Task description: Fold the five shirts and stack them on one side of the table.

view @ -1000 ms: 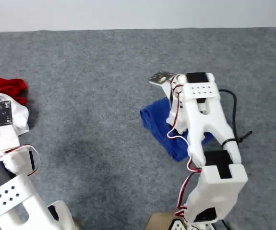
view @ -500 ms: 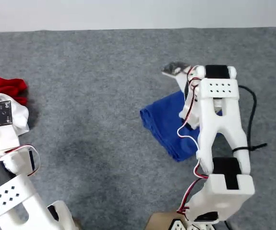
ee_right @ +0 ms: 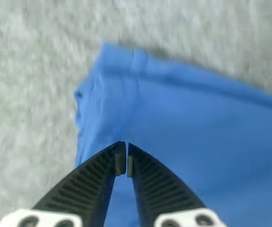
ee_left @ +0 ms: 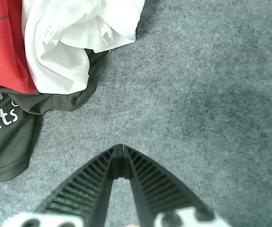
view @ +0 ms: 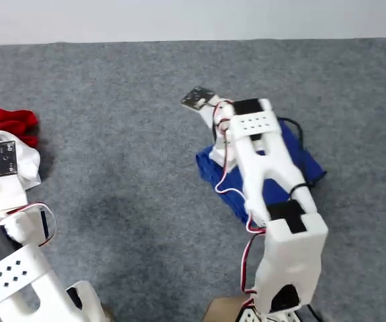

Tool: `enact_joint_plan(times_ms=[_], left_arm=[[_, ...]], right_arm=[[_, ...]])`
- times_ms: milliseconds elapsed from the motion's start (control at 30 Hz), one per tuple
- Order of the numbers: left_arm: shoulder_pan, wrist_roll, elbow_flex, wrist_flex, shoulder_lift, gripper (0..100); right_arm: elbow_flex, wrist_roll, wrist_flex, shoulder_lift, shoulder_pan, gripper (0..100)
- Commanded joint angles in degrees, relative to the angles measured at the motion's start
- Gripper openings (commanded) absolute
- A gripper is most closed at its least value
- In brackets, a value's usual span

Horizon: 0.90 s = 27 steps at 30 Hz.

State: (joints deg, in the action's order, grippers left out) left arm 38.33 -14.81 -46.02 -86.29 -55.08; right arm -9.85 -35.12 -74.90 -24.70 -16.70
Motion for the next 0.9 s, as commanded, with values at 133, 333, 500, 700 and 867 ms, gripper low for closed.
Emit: enact_joint_plan(times_ms=[133,333,500,700,867], left_arm=[[-0.4,-0.4,0.2,0.8,0.1,1],[-3.1,-0.4,0.0,0.9,0.2,1],[-7.3,-0.4,-0.4,0.9,-0.1,1],[-7.4,-0.4,-0.4,1.0,-0.2,1],[-7.4,-0.5,-0.4,2.3,-0.1,1]], right_arm=[[-3.2,0.6,7.9,-0.6,-2.4,1.0],[-3.2,0.6,11.1,-0.2,-2.4,1.1],[-3.2,0.6,12.5,-0.3,-3.0,1.1],[-7.2,0.6,2.2,4.1,-3.0,1.1],[-8.9,0.7,-5.7,8.7,-3.0,1.0]])
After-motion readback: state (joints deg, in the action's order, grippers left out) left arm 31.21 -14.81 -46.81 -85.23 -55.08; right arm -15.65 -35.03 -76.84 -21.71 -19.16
